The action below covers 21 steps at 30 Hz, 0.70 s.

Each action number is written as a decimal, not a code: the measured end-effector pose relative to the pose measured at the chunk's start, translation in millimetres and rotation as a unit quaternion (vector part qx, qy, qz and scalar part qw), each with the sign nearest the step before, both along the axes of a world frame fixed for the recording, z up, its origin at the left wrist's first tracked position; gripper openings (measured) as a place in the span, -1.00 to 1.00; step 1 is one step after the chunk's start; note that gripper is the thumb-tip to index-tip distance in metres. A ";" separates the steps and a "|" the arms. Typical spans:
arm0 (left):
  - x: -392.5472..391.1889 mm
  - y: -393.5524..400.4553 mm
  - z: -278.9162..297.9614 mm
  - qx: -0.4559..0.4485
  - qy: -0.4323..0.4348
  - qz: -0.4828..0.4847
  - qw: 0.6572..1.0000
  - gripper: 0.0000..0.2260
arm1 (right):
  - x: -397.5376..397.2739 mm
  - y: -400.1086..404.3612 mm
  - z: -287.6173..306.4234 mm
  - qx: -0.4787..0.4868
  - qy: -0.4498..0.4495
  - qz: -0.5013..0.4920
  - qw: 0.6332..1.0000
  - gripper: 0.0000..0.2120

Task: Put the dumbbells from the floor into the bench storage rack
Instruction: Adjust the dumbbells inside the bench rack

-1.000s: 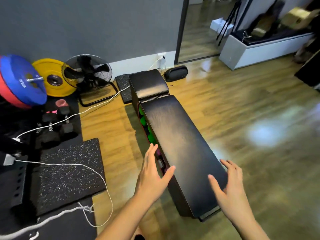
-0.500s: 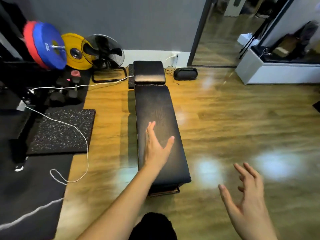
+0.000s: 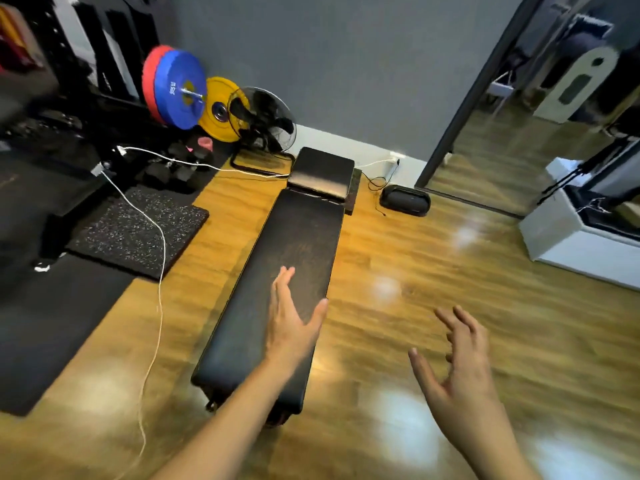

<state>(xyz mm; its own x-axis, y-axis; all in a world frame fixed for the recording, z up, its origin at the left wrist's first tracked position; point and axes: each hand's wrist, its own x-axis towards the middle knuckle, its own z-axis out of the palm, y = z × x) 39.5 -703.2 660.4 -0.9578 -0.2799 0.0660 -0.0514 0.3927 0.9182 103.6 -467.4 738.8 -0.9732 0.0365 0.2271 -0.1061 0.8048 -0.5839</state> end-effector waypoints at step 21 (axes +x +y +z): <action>-13.6 294.8 36.9 -0.078 -0.009 0.247 0.966 -0.77 | -178.0 299.0 -0.4 -0.066 -0.101 0.236 0.964 -0.84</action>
<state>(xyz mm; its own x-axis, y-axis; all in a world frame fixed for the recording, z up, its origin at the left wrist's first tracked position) 26.0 -408.4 697.4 -0.7114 -0.6909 0.1292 -0.2831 0.4499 0.8470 -74.4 -168.5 738.4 -0.9121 -0.4061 0.0556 -0.3166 0.6120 -0.7247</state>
